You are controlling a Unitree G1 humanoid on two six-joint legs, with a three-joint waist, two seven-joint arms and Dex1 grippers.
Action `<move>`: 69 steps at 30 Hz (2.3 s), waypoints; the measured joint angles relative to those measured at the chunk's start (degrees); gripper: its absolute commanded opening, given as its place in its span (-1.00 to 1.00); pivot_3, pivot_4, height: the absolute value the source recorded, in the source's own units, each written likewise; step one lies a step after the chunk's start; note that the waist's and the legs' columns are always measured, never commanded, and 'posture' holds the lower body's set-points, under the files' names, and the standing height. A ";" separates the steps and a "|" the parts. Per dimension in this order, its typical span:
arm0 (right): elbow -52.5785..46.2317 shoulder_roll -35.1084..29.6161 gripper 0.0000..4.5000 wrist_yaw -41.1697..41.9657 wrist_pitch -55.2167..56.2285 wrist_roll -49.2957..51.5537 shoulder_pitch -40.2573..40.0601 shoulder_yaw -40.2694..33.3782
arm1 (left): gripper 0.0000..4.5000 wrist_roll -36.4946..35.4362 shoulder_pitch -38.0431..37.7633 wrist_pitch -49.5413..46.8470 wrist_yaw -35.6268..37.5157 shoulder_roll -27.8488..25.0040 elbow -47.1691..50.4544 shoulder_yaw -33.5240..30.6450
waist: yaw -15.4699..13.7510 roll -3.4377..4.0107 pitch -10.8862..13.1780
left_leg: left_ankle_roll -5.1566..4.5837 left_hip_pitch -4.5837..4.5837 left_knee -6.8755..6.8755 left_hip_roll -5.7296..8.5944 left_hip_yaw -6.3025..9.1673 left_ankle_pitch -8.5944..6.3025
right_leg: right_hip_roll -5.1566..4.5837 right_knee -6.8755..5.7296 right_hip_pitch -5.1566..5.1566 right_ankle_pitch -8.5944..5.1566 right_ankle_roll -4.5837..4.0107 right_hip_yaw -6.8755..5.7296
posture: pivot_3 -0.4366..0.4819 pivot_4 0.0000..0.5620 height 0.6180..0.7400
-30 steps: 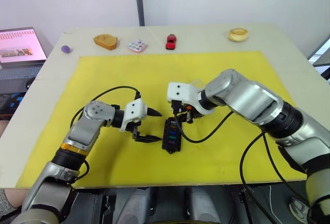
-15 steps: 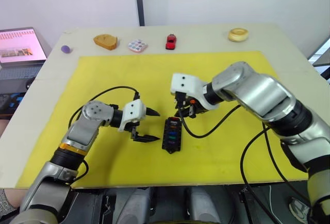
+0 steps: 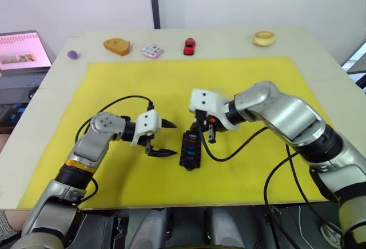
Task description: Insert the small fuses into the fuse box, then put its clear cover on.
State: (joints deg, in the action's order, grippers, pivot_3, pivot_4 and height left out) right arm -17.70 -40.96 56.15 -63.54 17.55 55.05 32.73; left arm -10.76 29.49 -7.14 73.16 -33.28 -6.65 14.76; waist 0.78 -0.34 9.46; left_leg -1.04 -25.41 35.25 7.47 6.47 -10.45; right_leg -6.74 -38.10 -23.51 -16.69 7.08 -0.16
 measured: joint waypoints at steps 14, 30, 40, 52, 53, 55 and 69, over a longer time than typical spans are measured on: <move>0.46 -0.52 -0.98 0.35 0.36 -0.37 -0.58 0.00 | 1.00 0.00 0.00 -0.16 -0.10 0.00 0.00 -0.06 | 0.03 0.00 0.00 | 0.00 0.01 0.00 0.00 0.00 0.00 | 0.00 0.00 0.01 0.00 0.00 0.00 | -0.05 -0.47 1.00; 1.19 -0.17 -0.98 0.23 2.04 -1.82 -1.96 0.23 | 1.00 -0.03 0.00 -0.37 -0.26 -0.36 0.01 -0.24 | 0.01 -0.01 -0.01 | 0.00 0.04 0.01 0.00 0.01 0.00 | 0.00 0.00 0.05 0.00 0.00 -0.01 | -0.05 -0.47 1.00; 2.52 -0.83 -0.98 3.54 16.06 -0.14 -4.03 -11.23 | 1.00 -5.08 -1.80 -10.53 -2.17 -1.99 4.57 -3.88 | 0.07 -0.02 0.01 | -0.01 0.02 -0.01 -0.01 0.02 0.00 | 0.03 0.00 0.05 0.00 0.00 -0.02 | -0.05 -0.47 1.00; 2.37 -21.02 -0.36 14.83 27.96 2.41 -21.22 -27.66 | 1.00 -21.62 -14.96 -35.84 -2.90 -20.50 24.56 -22.78 | -0.09 0.00 0.02 | -0.06 0.07 -0.03 -0.04 -0.01 -0.05 | -0.01 0.09 0.11 -0.02 -0.02 0.01 | -0.05 -0.47 1.00; 3.33 -23.18 -0.14 15.57 27.92 2.50 -23.81 -29.32 | 1.00 -22.45 -17.95 -36.94 -3.07 -21.83 26.01 -24.75 | -0.05 0.03 0.02 | -0.06 0.12 -0.05 -0.05 -0.04 -0.05 | -0.02 0.09 0.14 -0.02 -0.03 0.03 | -0.05 -0.47 1.00; 5.04 -25.86 0.30 16.33 28.72 2.47 -28.57 -32.86 | 1.00 -23.60 -23.65 -38.59 -3.46 -23.22 28.80 -29.03 | 0.00 0.08 0.03 | -0.05 0.11 -0.09 -0.08 -0.07 -0.06 | -0.02 0.09 0.11 -0.04 -0.06 0.04 | -0.05 -0.47 1.00; 10.77 -30.05 0.99 15.58 32.57 1.88 -37.64 -43.76 | 1.00 -26.39 -33.05 -39.59 -9.10 -22.75 34.35 -36.96 | -0.34 0.21 0.07 | 0.06 0.08 -0.08 -0.09 -0.12 -0.15 | -0.08 0.23 0.15 -0.16 -0.27 0.04 | -0.05 -0.47 1.00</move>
State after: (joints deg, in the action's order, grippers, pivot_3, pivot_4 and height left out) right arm -6.93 -71.01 71.73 -30.97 19.44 17.42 -11.03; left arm -37.14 -3.56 -46.74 64.07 -56.03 27.71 -22.20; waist 0.44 -0.12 9.53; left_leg -0.98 -25.33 35.17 7.39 6.35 -10.60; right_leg -6.82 -37.87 -23.36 -16.84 6.81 -0.13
